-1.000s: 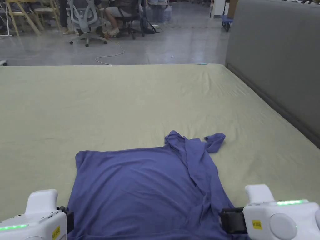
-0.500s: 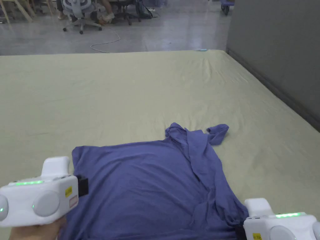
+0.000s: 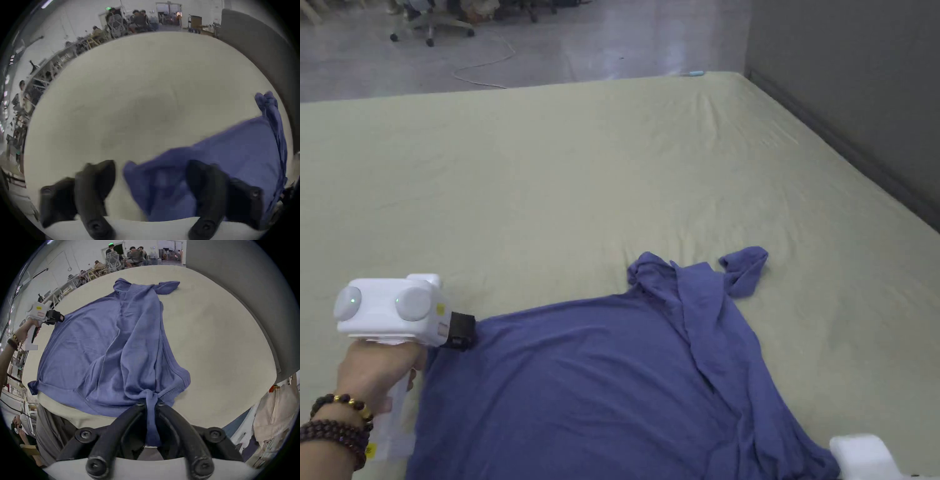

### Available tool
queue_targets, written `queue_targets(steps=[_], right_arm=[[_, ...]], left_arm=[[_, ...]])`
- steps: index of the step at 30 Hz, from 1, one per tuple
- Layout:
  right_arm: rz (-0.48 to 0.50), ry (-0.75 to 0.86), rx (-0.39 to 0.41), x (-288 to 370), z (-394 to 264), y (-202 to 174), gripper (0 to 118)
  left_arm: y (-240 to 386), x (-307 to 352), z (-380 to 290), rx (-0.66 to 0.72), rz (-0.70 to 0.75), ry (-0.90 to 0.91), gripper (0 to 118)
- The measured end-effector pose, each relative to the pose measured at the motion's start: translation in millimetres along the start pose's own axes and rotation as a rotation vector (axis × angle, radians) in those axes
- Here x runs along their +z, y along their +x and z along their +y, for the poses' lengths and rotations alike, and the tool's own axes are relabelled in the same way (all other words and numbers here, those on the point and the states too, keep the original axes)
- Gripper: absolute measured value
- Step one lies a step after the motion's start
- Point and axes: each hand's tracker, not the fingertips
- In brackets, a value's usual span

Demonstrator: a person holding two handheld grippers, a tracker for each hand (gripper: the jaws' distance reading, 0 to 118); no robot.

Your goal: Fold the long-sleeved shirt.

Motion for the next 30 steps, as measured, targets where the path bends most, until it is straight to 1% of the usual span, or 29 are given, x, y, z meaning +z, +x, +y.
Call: queue_targets(steps=[1, 2, 4, 6, 7, 10, 11, 12, 13, 14, 15, 16, 17, 19, 20, 22, 23, 25, 26, 27, 30], right_arm=[[0.004, -0.004, -0.003, 0.8, 0.9, 2.0, 3], [0.005, -0.007, -0.004, 1.9, 2.4, 3.4, 3], [0.009, 0.034, -0.007, 9.4, 14.1, 7.6, 3], [0.042, 0.116, -0.018, 26.2, 32.6, 15.1, 3], [0.054, 0.167, -0.019, 39.4, 54.0, 16.7, 3], [0.034, 0.339, 0.009, 83.0, 110.3, 28.0, 3], [0.012, 0.397, 0.008, 98.7, 136.6, 30.4, 3], [-0.014, 0.440, 0.024, 114.1, 158.3, 32.5, 3], [-0.027, 0.490, 0.063, 131.4, 184.9, 35.8, 3], [-0.039, 0.529, 0.090, 145.5, 209.4, 38.7, 3], [-0.075, 0.558, 0.123, 162.5, 243.2, 38.9, 3], [-0.111, 0.587, 0.146, 179.2, 273.9, 42.0, 3], [-0.129, 0.610, 0.139, 193.6, 298.9, 45.0, 3], [-0.119, 0.646, 0.108, 225.6, 358.7, 48.9, 3], [-0.130, 0.660, 0.116, 237.1, 380.5, 50.3, 3], [-0.246, 0.676, 0.164, 260.3, 422.2, 46.5, 3], [-0.254, 0.691, 0.173, 269.0, 438.6, 44.6, 3], [-0.234, 0.702, 0.146, 288.1, 462.2, 45.7, 3], [-0.211, 0.714, 0.114, 295.3, 469.6, 46.5, 3], [-0.194, 0.724, 0.112, 303.5, 469.3, 42.0, 3], [-0.216, 0.746, 0.091, 311.0, 475.4, 38.7, 3]], left_arm=[[-0.1, -0.9, -0.6, -0.023, -0.053, -0.035, 11], [5.7, 6.6, -2.8, -0.032, -0.062, 0.016, 1], [15.5, 29.1, -3.9, -0.034, -0.039, 0.076, 1], [9.8, 52.7, 4.3, 0.025, -0.091, 0.125, 1], [5.5, 70.6, 10.4, 0.054, -0.099, 0.164, 1], [-13.4, 124.6, 37.9, 0.076, -0.120, 0.255, 1], [-14.9, 146.9, 46.3, 0.067, -0.113, 0.297, 1], [-15.6, 168.3, 54.4, 0.058, -0.093, 0.346, 1], [-27.5, 188.6, 72.2, 0.050, -0.064, 0.393, 1], [-32.0, 208.9, 82.7, 0.049, -0.069, 0.425, 1], [-38.0, 232.4, 96.0, 0.070, -0.099, 0.459, 1], [-42.0, 256.8, 108.7, 0.078, -0.094, 0.492, 1], [-50.7, 273.3, 123.6, 0.076, -0.064, 0.524, 1], [-54.5, 317.2, 147.4, 0.072, -0.023, 0.596, 1], [-56.1, 335.3, 157.0, 0.065, -0.019, 0.619, 1], [-61.7, 369.7, 176.6, 0.025, 0.001, 0.681, 1], [-61.2, 383.2, 183.1, 0.015, 0.016, 0.692, 1], [-59.7, 408.2, 192.5, 0.024, 0.031, 0.726, 1], [-58.3, 417.1, 194.9, 0.029, 0.029, 0.748, 1], [-57.0, 424.8, 197.2, 0.032, 0.018, 0.767, 1], [-55.1, 435.5, 198.9, 0.073, 0.004, 0.791, 1]])
